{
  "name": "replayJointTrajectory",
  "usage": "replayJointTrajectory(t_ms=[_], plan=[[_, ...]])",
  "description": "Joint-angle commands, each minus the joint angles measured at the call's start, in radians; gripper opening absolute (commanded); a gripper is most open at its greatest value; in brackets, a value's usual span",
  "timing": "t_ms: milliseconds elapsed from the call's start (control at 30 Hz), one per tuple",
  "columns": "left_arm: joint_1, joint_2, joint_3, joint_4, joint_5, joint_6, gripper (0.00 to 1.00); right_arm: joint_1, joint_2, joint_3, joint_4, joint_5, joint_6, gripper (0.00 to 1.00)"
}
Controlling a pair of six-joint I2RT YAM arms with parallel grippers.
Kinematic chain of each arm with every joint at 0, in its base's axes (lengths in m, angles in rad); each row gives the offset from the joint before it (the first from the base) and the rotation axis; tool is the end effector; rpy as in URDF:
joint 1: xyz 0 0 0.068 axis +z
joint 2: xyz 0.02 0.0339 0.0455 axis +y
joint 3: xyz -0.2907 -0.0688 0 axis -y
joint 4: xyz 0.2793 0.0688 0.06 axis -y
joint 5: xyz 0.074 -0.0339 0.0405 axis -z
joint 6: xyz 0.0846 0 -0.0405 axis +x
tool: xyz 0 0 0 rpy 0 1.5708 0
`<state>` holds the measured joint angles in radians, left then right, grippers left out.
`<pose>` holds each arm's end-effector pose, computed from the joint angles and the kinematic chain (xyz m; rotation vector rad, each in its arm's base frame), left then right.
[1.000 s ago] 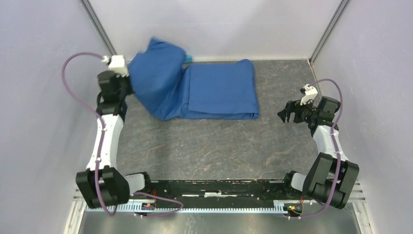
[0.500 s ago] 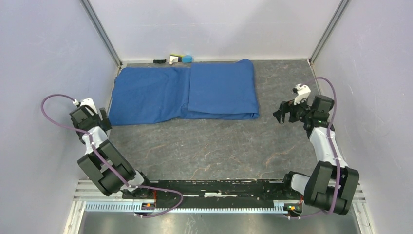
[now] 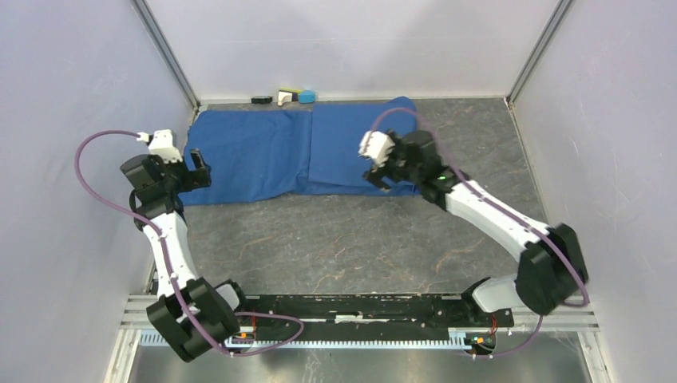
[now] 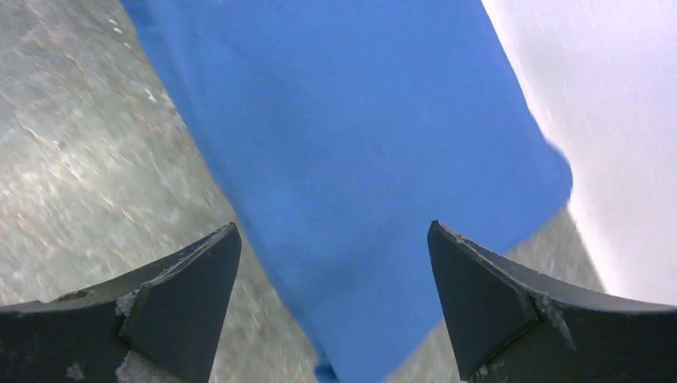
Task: Open and lay out the surgical kit
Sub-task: Open the surgical kit at the center of the board.
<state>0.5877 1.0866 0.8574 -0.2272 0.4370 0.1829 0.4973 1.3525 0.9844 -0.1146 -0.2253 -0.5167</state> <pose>0.2741 0.1396 0.2994 -0.1286 1.9778 0.0558 0.3230 0.1968 0.2802 -1.1140 1.7178 0.2191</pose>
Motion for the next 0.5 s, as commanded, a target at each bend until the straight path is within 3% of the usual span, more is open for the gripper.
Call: replayJointTrajectory(t_ms=[0,200,467], plan=[[-0.077,-0.047,0.008,-0.073,0.089,-0.1,1.0,0.218,0.146,0.133,0.046,0.267,-0.143,0.95],[-0.131,-0.051,0.002,-0.09,0.068,-0.14,1.0,0.389,0.396,0.359,0.008,0.395,-0.175,0.95],[-0.176,-0.045,-0.007,-0.09,0.075,-0.163,1.0,0.446,0.636,0.571,-0.063,0.458,-0.183,0.95]])
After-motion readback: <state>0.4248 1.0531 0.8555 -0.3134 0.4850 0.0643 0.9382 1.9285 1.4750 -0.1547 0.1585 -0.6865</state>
